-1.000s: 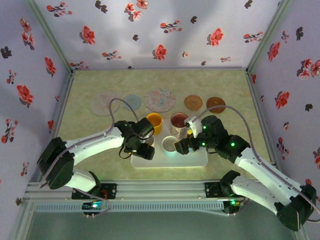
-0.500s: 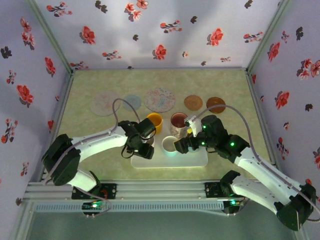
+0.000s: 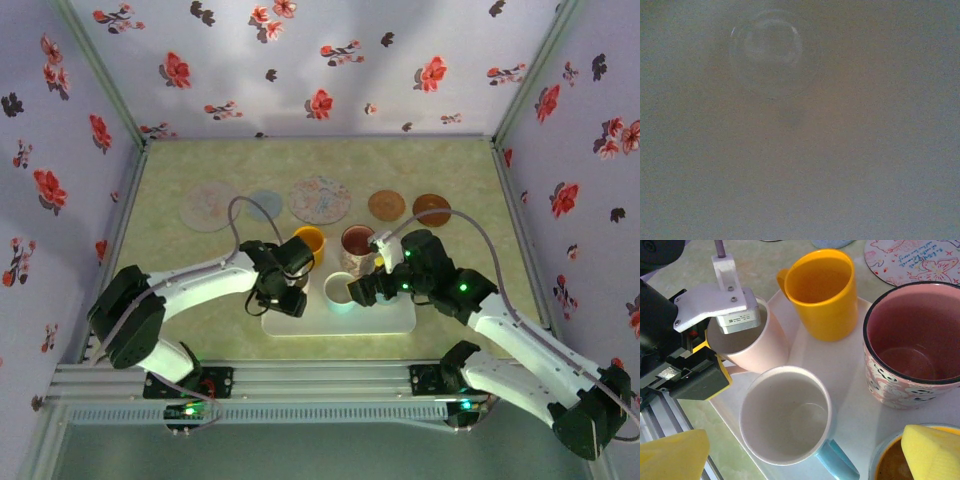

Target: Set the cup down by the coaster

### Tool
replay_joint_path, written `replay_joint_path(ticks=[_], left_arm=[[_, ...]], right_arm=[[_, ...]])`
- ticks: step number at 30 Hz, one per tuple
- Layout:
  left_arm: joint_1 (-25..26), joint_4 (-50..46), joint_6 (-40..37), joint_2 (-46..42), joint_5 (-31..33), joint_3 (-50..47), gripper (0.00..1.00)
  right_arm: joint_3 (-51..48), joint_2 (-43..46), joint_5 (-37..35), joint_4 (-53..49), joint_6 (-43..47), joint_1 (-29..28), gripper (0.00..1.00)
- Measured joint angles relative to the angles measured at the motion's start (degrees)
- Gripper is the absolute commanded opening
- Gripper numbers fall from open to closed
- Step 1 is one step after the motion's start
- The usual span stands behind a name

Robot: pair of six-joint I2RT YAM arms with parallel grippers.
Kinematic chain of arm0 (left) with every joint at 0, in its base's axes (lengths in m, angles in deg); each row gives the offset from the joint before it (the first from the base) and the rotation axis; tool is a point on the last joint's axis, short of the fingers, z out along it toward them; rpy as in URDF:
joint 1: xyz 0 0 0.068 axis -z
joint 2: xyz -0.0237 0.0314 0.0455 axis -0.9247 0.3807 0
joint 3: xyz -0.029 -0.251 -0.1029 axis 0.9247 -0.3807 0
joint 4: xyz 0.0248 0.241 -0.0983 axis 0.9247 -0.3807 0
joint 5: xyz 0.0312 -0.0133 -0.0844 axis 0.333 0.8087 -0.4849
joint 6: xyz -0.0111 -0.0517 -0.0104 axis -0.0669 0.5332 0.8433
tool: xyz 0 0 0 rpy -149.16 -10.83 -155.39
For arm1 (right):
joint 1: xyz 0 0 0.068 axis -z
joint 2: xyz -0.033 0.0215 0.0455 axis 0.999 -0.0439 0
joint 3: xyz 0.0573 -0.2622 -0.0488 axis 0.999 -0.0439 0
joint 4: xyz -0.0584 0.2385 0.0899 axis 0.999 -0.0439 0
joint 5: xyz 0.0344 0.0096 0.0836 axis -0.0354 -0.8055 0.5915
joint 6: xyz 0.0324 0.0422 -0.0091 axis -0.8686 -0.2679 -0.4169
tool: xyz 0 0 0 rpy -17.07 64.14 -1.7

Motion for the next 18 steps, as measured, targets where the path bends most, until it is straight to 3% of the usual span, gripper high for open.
replay_joint_path(ticks=[11,18], left_arm=[[0.07,-0.22,-0.26,0.13,0.76,0.35,0.38],[0.07,-0.26,-0.37,0.13,0.81,0.42,0.36]], right_arm=[[0.00,0.00,0.00,0.02,0.00,0.00,1.00],[0.00,0.00,0.00,-0.07,0.00,0.00,1.00]])
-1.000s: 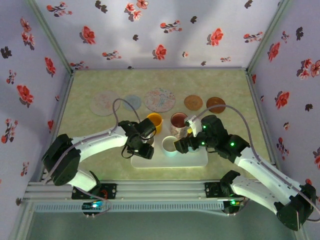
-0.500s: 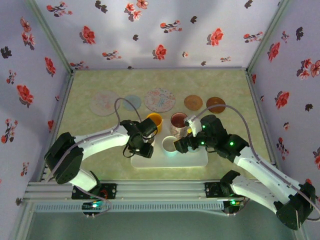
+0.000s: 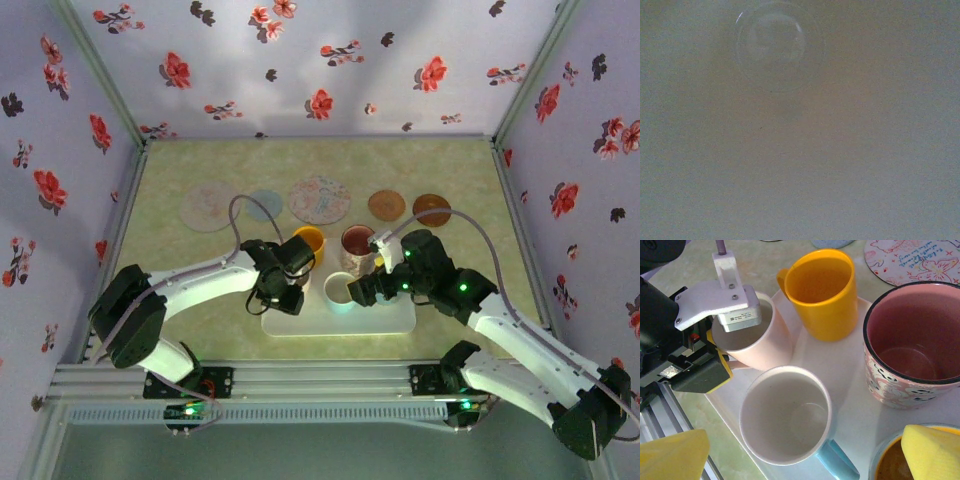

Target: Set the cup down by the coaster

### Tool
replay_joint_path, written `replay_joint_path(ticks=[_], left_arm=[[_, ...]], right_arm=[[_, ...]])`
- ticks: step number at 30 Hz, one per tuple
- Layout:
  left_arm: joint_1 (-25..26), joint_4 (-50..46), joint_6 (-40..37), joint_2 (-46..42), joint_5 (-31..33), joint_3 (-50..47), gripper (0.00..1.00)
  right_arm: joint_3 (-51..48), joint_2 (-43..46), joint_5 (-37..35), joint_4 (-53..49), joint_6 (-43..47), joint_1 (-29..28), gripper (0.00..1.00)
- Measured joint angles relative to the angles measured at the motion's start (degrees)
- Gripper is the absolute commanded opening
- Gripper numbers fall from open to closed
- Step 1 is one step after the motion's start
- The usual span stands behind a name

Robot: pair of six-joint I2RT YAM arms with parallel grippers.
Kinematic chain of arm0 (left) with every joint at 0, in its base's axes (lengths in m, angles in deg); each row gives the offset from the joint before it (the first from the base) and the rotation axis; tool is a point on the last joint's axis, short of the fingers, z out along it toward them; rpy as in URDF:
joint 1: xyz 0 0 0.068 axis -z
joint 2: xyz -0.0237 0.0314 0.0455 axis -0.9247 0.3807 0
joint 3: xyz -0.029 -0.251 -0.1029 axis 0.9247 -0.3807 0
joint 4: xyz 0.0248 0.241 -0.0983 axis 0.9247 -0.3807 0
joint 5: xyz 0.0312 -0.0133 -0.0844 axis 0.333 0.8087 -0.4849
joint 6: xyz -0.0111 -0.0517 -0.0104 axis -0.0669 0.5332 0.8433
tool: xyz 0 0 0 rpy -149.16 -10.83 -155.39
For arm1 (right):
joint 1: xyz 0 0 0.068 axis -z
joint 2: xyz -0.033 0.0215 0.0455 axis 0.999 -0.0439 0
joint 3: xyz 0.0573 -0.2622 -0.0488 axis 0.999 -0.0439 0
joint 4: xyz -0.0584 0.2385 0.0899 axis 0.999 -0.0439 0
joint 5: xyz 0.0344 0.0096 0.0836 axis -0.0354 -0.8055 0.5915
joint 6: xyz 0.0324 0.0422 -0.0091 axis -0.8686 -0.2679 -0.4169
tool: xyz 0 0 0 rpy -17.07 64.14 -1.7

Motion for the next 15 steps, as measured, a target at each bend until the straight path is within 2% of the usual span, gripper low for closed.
replay_joint_path(ticks=[15], left_arm=[[0.04,-1.60,-0.31,-0.11,1.16,0.68,0.18]], right_arm=[[0.00,0.00,0.00,-0.17,-0.02,0.00,1.00]])
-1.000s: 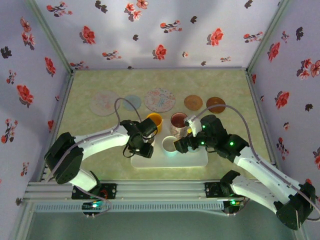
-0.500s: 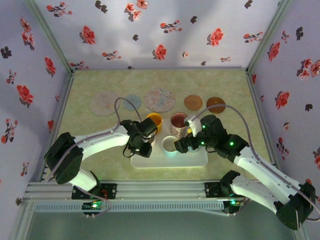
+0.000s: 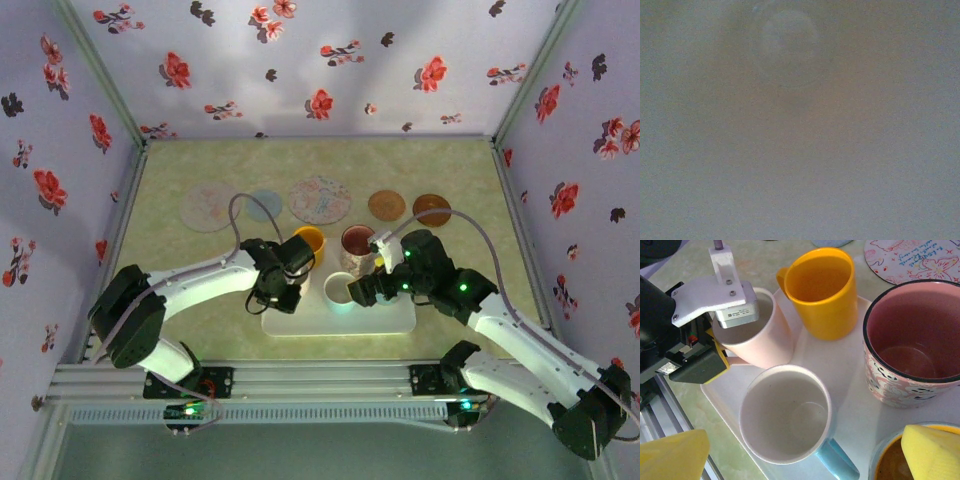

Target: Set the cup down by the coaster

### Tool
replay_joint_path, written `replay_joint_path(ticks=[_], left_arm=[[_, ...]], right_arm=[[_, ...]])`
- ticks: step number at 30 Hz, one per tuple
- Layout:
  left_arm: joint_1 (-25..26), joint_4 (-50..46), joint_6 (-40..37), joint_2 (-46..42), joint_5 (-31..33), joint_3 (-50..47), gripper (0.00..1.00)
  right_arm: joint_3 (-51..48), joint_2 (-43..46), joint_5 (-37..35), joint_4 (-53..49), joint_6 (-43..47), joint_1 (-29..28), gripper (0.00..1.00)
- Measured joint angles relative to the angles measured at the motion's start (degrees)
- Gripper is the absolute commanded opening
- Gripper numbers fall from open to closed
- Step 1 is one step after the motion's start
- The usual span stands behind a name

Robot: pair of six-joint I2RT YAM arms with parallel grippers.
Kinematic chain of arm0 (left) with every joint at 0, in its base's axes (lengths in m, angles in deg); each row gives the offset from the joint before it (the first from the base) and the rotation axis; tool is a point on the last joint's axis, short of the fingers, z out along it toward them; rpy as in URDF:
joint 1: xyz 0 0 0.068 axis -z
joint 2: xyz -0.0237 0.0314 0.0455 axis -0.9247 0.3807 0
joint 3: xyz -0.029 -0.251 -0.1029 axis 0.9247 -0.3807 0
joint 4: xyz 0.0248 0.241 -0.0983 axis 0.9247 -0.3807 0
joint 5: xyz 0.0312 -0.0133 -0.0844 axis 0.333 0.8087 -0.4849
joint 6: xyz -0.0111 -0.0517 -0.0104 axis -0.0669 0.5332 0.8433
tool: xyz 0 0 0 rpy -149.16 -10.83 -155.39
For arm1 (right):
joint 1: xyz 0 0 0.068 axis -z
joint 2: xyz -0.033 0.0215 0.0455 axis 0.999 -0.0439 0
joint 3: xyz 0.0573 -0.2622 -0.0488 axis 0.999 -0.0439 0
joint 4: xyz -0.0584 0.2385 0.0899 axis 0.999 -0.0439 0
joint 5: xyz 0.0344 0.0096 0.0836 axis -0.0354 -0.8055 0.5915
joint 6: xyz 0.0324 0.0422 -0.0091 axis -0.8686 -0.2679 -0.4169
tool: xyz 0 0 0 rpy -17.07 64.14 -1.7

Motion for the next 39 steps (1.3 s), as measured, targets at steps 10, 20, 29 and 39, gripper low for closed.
replay_joint_path(ticks=[10,20,29,39], left_arm=[[0.11,-2.38,-0.81,-4.17,0.11,0.09,0.00],[0.22,-6.14,-1.42,-14.82,3.41,-0.98,0.00],[-1.57,-10.93,-1.90,-19.21,8.48,1.31,0.00],[-10.36,-14.27,-6.43,-19.21,9.77,7.32,0.00]], right_arm=[[0.00,0.00,-0.02,0.04,0.04,0.00,1.00],[0.33,-0.02,0.04,2.21,-0.35,0.00,1.00],[6.45,-3.17,1.40,4.70,-0.13,0.00,1.00],[12.26,-9.44,4.24,6.01,0.57,0.00,1.00]])
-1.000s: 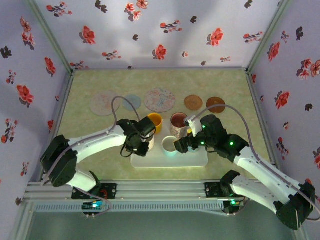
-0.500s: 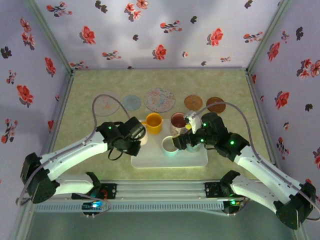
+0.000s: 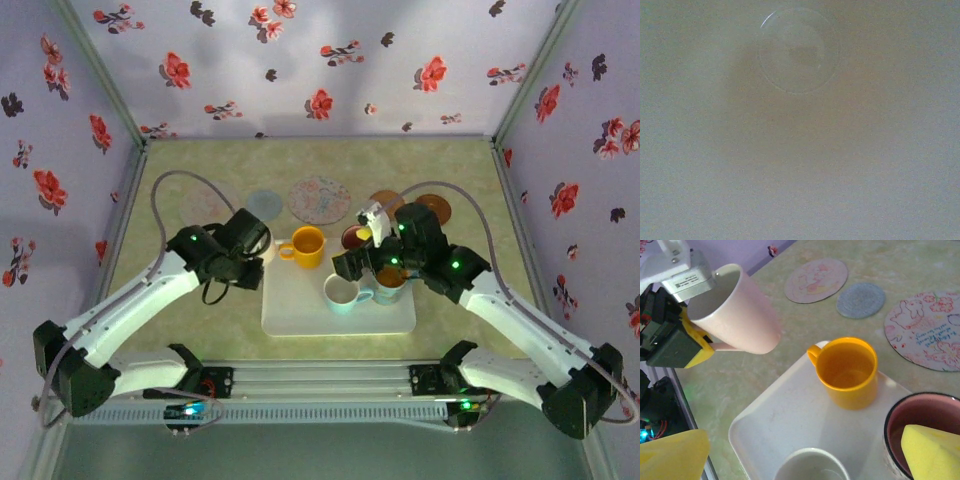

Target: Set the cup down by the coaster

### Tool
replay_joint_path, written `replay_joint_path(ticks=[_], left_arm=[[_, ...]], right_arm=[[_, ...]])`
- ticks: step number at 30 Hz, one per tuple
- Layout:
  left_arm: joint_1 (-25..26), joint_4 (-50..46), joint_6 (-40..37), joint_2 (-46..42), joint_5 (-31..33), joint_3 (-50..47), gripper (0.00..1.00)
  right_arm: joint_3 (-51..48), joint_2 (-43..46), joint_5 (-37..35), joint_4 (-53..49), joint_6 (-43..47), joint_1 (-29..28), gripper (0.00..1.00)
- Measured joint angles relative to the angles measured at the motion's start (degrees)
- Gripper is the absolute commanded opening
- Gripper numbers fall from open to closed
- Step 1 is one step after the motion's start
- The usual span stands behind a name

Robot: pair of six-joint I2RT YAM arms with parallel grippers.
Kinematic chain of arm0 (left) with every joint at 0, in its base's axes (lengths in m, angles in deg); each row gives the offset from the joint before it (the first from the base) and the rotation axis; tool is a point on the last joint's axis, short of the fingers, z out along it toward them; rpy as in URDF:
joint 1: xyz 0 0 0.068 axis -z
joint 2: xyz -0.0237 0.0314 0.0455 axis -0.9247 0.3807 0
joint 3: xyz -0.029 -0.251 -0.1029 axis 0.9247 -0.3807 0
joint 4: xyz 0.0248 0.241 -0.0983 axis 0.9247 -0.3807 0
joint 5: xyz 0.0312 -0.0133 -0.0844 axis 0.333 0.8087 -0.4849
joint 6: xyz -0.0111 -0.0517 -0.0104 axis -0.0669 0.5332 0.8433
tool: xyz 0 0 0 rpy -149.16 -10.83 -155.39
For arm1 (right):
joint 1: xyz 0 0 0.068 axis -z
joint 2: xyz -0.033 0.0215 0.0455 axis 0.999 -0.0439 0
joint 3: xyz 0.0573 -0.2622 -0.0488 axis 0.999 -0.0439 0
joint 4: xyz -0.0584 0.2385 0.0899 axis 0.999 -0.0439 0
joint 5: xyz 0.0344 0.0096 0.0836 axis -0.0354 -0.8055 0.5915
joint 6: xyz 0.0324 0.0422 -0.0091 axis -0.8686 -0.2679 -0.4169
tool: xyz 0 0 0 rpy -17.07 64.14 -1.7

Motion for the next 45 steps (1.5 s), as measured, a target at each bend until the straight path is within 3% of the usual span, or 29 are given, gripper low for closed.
replay_joint_path(ticks=[8,27,39,45], left_arm=[[-7.72,-0.24,-5.22,1.05,-0.63,1.77,0.00],[-26.86,2.16,-16.20,13.38,-7.72,11.17,0.00],[-34.62,7.91,-17.51,21.94,-9.18,12.57,0.00],[-36.09,9.99,-18.64,26.99,-9.09,15.58,0.00]], right_arm=[[5.18,-5.66,2.56,1.44,1.27,-0.02,1.00],[12.70,-19.93,8.55,9.94,5.29,-0.90,1.00],[16.33,-30.53,9.05,21.20,3.15,-3.43,1.00],[17.35,-35.01,6.47,27.02,-0.81,-4.22,1.00]])
